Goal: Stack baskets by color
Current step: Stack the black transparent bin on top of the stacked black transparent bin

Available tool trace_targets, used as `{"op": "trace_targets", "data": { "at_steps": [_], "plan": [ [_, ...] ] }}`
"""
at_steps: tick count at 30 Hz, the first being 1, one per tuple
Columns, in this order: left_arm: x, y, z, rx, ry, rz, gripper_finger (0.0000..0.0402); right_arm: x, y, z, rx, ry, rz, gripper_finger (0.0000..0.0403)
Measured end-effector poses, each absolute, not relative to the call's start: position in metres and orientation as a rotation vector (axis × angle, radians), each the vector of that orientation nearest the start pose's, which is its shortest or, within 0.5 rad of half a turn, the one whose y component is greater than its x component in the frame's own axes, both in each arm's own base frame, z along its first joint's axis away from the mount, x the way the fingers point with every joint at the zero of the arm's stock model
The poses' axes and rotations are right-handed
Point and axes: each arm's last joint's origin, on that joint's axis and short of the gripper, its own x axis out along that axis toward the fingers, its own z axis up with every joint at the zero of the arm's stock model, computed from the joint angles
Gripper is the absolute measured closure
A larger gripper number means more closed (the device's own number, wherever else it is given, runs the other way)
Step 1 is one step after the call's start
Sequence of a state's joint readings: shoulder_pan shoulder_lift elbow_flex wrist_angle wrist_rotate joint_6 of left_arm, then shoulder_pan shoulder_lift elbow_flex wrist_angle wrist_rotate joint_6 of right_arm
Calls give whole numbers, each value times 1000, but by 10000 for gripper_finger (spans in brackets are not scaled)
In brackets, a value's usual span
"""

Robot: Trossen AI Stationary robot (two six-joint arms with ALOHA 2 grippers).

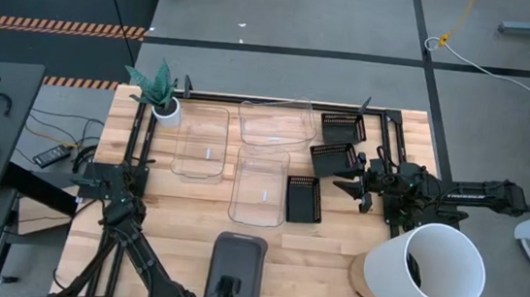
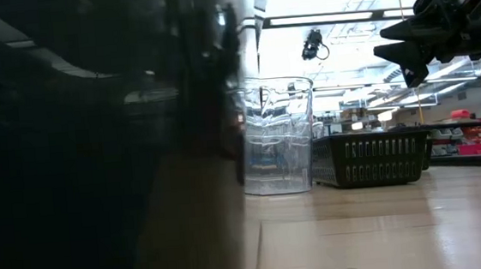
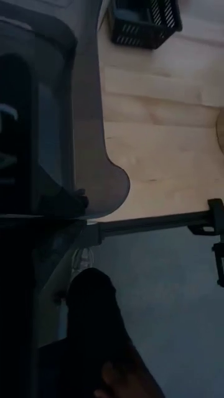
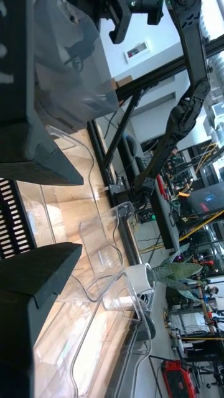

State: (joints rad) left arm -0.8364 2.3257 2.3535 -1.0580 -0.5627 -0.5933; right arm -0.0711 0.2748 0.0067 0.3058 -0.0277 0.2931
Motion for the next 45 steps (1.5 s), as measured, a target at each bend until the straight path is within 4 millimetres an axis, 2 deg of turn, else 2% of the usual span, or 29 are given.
{"op": "trace_targets", "data": {
  "at_steps": [12, 25, 34, 45],
  "plan": [
    [338, -359, 279, 111, 791, 8, 391, 114, -7, 172, 291, -44, -38, 238],
    [323, -370, 280, 133, 734, 63, 391, 114, -7, 172, 291, -44, -38, 238],
    [325, -370, 265, 133, 754, 71, 391, 114, -7, 172, 291, -44, -38, 238],
    [327, -373, 268, 136, 723, 41, 391, 114, -7, 172, 291, -44, -38, 238]
  ]
}}
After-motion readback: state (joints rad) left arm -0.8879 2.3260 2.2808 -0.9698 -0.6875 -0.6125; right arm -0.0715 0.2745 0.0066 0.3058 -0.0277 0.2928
